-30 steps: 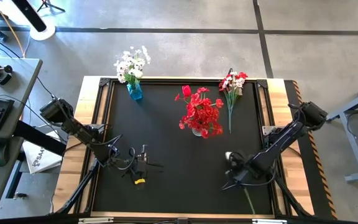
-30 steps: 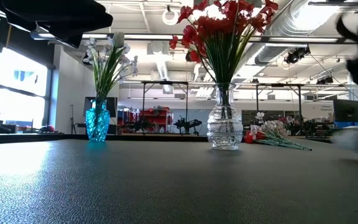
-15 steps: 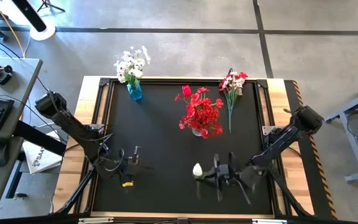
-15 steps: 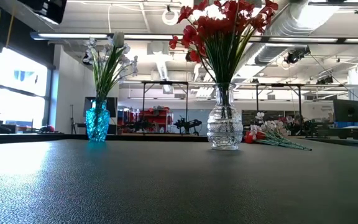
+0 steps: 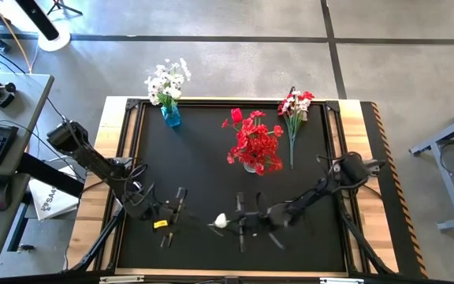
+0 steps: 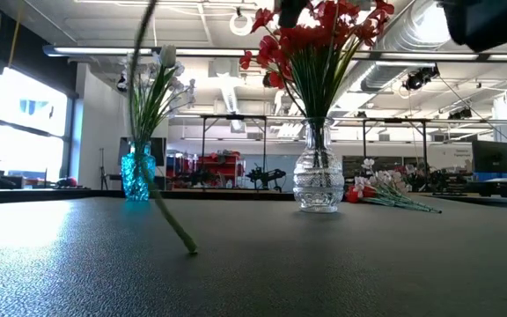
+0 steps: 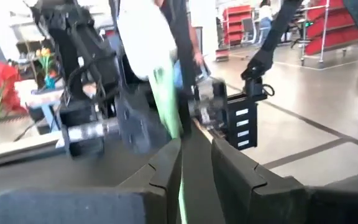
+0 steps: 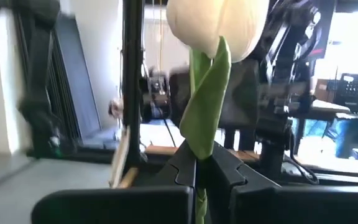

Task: Sort flowers into vase by color
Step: Put the white flower into the blue vase

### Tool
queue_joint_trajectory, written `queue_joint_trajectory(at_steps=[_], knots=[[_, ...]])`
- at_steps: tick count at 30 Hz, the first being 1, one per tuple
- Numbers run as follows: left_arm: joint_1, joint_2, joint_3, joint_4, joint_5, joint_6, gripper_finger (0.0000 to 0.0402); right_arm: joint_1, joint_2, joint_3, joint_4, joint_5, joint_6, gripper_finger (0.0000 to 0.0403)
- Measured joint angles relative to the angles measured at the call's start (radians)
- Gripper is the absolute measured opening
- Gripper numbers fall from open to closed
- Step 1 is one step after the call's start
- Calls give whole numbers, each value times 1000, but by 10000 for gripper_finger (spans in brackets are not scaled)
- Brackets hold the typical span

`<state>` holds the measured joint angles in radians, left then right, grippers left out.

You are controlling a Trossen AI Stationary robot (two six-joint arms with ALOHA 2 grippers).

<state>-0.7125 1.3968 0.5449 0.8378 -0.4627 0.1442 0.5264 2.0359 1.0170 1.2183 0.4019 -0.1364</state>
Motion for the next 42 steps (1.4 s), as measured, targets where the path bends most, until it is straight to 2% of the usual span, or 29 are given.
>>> queue_joint_trajectory(at_steps=[4,10,16,19,21,28,34,39,42], knots=[[7,-3,0,31,14,57,106,-2,14,92,-143,-3,-45,2],[4,-11,53,19,18,155,183,18,15,206,-302,36,-133,2],[-11,-11,194,-190,40,256,241,62,16,327,-470,227,-363,1],[-10,-6,263,-335,40,257,246,72,16,373,-562,297,-414,1],[-10,2,288,-400,41,252,244,72,16,393,-598,305,-414,1],[-10,13,310,-476,136,256,230,72,16,395,-615,304,-414,1],[-36,10,310,-569,-6,335,225,90,16,394,-634,388,-422,1],[-48,10,310,-602,-72,385,224,98,16,394,-638,408,-423,1],[-65,10,310,-625,-165,423,224,100,16,394,-638,418,-432,1]])
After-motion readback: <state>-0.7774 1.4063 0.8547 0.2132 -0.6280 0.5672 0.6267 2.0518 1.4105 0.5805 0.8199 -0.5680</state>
